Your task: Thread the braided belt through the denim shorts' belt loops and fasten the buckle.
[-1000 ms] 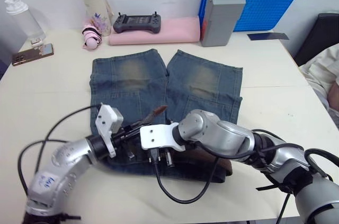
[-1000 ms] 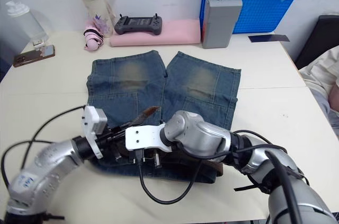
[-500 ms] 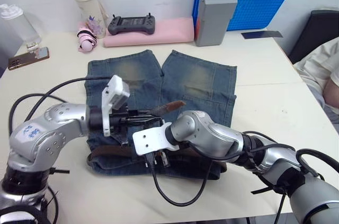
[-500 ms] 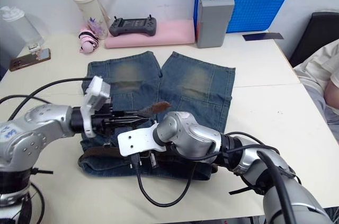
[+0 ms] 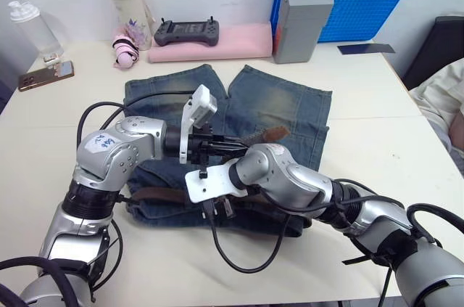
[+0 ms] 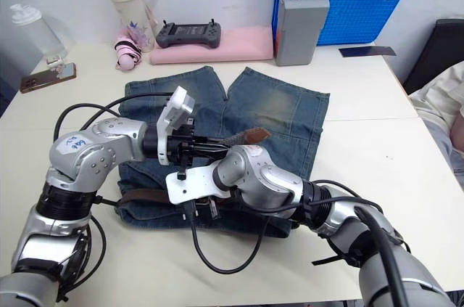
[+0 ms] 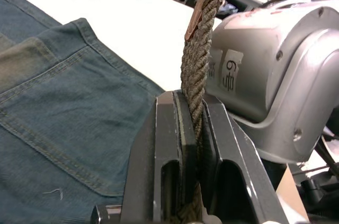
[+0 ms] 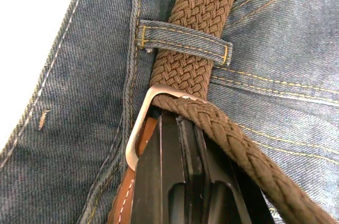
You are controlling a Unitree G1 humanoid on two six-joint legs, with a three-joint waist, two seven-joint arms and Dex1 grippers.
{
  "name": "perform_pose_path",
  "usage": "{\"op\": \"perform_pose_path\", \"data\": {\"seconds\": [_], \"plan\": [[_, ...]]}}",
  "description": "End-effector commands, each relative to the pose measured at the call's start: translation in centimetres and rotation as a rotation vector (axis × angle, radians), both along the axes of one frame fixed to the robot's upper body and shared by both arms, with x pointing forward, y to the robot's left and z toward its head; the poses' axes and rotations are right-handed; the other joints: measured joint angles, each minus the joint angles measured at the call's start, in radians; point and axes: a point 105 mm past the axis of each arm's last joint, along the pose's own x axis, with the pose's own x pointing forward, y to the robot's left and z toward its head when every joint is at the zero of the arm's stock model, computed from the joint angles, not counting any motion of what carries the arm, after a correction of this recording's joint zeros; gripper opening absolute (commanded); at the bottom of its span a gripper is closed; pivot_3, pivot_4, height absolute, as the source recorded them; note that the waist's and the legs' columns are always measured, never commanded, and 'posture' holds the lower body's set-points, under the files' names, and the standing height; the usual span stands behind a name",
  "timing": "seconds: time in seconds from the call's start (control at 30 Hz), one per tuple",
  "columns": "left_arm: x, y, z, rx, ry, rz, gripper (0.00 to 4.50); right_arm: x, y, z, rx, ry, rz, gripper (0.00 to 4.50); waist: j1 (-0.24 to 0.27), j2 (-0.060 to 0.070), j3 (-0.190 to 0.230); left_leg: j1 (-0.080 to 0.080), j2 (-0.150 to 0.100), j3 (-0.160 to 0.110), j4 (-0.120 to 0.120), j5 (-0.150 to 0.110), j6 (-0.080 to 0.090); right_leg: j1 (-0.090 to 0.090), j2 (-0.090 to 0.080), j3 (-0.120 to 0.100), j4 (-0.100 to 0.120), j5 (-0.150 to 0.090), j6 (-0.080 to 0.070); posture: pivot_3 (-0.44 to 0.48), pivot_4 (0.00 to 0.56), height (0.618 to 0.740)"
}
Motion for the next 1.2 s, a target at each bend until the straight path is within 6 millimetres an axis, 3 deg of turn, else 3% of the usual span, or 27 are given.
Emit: {"op": "perform_pose_path", "data": {"seconds": [0.03, 0.73, 0.9, 0.97, 1.07, 1.2], "plan": [[-4.2, -2.4, 8.4, -0.247, -0.325, -0.265, 0.00, -1.6, -2.7, -8.0, -0.226, 0.225, -0.074, 0.08, 0.005, 0.000, 0.000, 0.000, 0.000, 0.000, 0.000, 0.000, 0.000, 0.000, 0.000, 0.000, 0.000, 0.000, 0.000, 0.000, 0.150, 0.712], [-4.4, -6.1, 10.4, -0.401, -0.284, -0.411, 0.00, -1.7, -2.5, -8.1, -0.232, 0.238, -0.056, 0.08, 0.022, -0.002, 0.001, -0.002, -0.001, -0.001, 0.001, 0.001, 0.001, 0.001, -0.001, -0.002, -0.002, 0.000, 0.001, 0.000, 0.150, 0.712], [-3.8, -6.2, 10.9, -0.412, -0.309, -0.366, 0.00, -1.7, -2.5, -8.2, -0.233, 0.240, -0.055, 0.08, 0.029, -0.002, 0.001, -0.002, -0.001, -0.001, 0.001, 0.001, 0.001, 0.001, -0.001, -0.002, -0.002, 0.000, 0.001, 0.000, 0.150, 0.712], [-2.9, -5.2, 11.0, -0.398, -0.332, -0.287, 0.00, -1.6, -2.5, -8.2, -0.230, 0.241, -0.057, 0.08, 0.029, -0.002, 0.001, -0.002, -0.001, -0.001, 0.001, 0.001, 0.001, 0.001, -0.001, -0.002, -0.002, 0.000, 0.001, 0.000, 0.150, 0.712], [-0.7, -1.8, 9.6, -0.310, -0.391, -0.062, 0.00, -1.5, -2.5, -8.0, -0.207, 0.239, -0.066, 0.08, 0.023, -0.003, 0.001, -0.002, -0.001, -0.001, 0.001, 0.001, 0.001, 0.001, 0.000, -0.002, -0.002, 0.000, 0.001, 0.000, 0.150, 0.712], [1.1, 4.4, 5.3, -0.121, -0.422, 0.239, 0.00, -0.7, -2.0, -6.3, -0.073, 0.212, -0.096, 0.08, 0.000, -0.002, 0.002, 0.000, 0.000, 0.000, -0.002, 0.000, 0.000, 0.001, 0.001, -0.001, -0.001, 0.000, 0.001, 0.000, 0.150, 0.712]]}}
